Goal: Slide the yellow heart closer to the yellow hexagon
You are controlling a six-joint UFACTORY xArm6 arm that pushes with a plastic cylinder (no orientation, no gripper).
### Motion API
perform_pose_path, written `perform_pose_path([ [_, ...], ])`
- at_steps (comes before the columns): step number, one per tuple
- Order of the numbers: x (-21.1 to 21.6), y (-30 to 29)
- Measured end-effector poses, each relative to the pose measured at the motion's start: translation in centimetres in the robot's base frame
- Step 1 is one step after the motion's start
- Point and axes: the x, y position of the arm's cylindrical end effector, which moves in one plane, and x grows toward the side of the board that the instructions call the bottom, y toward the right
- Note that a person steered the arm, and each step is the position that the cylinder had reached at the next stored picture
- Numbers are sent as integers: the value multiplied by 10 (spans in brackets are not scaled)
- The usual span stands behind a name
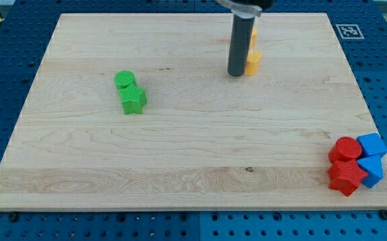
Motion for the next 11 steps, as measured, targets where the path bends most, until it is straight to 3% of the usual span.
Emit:
perform_pose_path([
  [1,-6,24],
  [3,42,53],
  [5,11,106],
  [11,-19,83],
])
